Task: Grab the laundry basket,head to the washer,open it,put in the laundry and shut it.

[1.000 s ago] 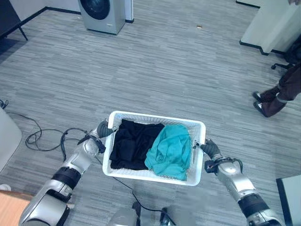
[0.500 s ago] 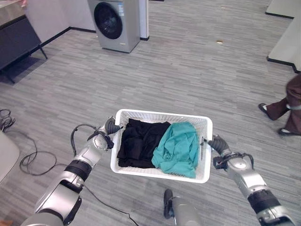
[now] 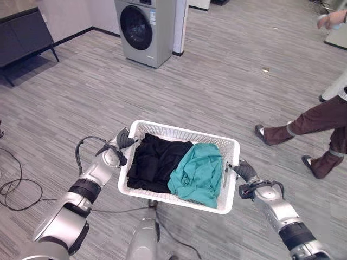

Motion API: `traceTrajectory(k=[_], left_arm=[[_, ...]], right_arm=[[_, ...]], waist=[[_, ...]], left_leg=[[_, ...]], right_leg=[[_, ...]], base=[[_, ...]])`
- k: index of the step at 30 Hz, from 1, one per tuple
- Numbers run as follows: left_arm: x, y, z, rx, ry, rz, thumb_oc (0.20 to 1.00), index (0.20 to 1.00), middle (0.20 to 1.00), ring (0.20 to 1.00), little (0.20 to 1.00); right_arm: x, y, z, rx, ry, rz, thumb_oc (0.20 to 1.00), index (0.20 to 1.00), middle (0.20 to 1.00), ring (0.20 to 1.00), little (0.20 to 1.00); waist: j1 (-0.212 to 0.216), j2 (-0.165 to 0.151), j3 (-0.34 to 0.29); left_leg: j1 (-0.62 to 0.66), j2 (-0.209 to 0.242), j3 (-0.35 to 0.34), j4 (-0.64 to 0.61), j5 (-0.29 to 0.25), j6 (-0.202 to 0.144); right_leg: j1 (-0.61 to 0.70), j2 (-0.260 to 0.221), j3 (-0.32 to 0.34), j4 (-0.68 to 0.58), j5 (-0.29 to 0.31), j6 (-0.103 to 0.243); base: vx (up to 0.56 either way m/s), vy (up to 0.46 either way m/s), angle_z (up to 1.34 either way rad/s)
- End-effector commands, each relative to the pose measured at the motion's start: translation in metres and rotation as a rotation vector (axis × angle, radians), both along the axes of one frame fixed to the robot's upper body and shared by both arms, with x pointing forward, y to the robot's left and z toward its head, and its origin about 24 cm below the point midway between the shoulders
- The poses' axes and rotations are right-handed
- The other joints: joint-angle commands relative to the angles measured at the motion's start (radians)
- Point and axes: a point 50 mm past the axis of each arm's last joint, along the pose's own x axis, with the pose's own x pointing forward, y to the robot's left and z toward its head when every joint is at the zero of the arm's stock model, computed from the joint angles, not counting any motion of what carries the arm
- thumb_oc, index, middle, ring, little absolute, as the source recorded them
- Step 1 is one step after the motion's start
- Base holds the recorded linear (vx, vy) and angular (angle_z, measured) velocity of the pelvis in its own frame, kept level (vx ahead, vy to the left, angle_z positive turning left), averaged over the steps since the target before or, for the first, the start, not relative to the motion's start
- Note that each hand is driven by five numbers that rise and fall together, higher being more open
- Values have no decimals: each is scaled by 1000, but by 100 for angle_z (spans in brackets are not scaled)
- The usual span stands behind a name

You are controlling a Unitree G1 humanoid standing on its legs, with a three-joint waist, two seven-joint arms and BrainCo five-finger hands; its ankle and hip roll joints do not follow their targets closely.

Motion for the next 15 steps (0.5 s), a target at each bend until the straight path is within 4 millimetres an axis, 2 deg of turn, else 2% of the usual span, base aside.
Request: traceTrajectory(k=[1, 3, 4, 5, 6, 7, 8, 9, 10, 11, 12, 13, 15], left_arm=[[16, 4, 50, -13, -208, 0, 200, 200, 200, 200, 200], [12, 8, 45, -11, -196, 5, 200, 200, 200, 200, 200], [8, 10, 37, -8, -172, 5, 200, 200, 200, 200, 200], [9, 10, 37, -8, -172, 5, 200, 200, 200, 200, 200], [7, 12, 34, -2, -164, 4, 200, 200, 200, 200, 200], [6, 10, 31, 2, -153, -5, 200, 200, 200, 200, 200], [6, 10, 32, 2, -154, -5, 200, 200, 200, 200, 200], [4, 10, 30, -3, -151, -7, 200, 200, 200, 200, 200], [5, 8, 29, -4, -145, -10, 200, 200, 200, 200, 200], [5, 8, 30, -5, -152, -11, 200, 200, 200, 200, 200], [8, 2, 35, -4, -164, -25, 200, 200, 200, 200, 200], [8, 2, 35, -5, -164, -25, 200, 200, 200, 200, 200], [11, -2, 38, -6, -172, -37, 200, 200, 200, 200, 200]], right_arm=[[23, 6, 49, 49, -288, 30, 200, 200, 200, 200, 200], [22, 10, 44, 61, -275, 23, 200, 200, 200, 200, 200], [20, 13, 34, 84, -246, 19, 200, 200, 200, 200, 200], [20, 13, 34, 84, -246, 19, 200, 200, 200, 200, 200], [19, 14, 31, 93, -233, 8, 200, 200, 200, 200, 200], [19, 13, 26, 106, -217, -12, 200, 200, 200, 200, 200], [19, 13, 26, 106, -218, -12, 200, 200, 200, 200, 200], [20, 14, 26, 110, -217, -12, 200, 200, 200, 200, 200], [19, 13, 23, 115, -209, -29, 200, 200, 200, 200, 200], [20, 13, 25, 118, -215, -32, 200, 200, 200, 200, 200], [20, 8, 25, 118, -215, -52, 200, 200, 200, 200, 200], [20, 8, 25, 118, -215, -52, 200, 200, 200, 200, 200], [18, 2, 25, 122, -214, -68, 200, 200, 200, 200, 200]], waist=[[25, 0, -88], [33, -5, -109], [37, -39, -122], [39, -36, -125], [39, -46, -126], [25, -46, -117], [28, -42, -120], [21, -28, -117], [10, -15, -114], [0, -3, -110], [-24, 12, -100], [-27, 14, -100], [-57, 17, -91]], left_leg=[[70, 2, 8, -14, 144, 7], [75, 4, 11, 29, 170, 19], [84, -33, 8, 96, 149, 43], [81, -28, 9, 97, 150, 43], [88, -38, 22, 126, 122, 59], [118, -46, 46, 164, 70, 85], [115, -40, 46, 164, 72, 85], [138, -32, 48, 171, 51, 95], [169, -20, 59, 170, 35, 100], [200, -17, 58, 167, 14, 106], [277, -19, 52, 156, -24, 102], [276, -17, 48, 154, -20, 101], [337, -22, 30, 154, -55, 83]], right_leg=[[-37, -67, 109, 112, -43, 136], [-8, -77, 133, 138, -62, 148], [-16, -123, 144, 246, 31, 192], [-19, -119, 147, 244, 35, 191], [-49, -141, 147, 337, 132, 235], [-112, -164, 130, 528, 281, 294], [-116, -159, 133, 527, 286, 294], [-150, -164, 117, 609, 318, 305], [-182, -175, 87, 661, 333, 308], [-219, -204, 47, 703, 306, 305], [-296, -278, -57, 717, 249, 281], [-295, -277, -62, 715, 251, 279], [-335, -311, -144, 609, 191, 251]], base=[[561, 151, -60], [721, 227, -55], [605, 208, -36], [562, 210, -37], [428, 211, -43], [425, 211, -32], [401, 212, -18], [300, 164, -14], [399, 227, 2], [596, 266, 13], [397, 167, 37], [440, 113, 14], [345, -6, 49]])
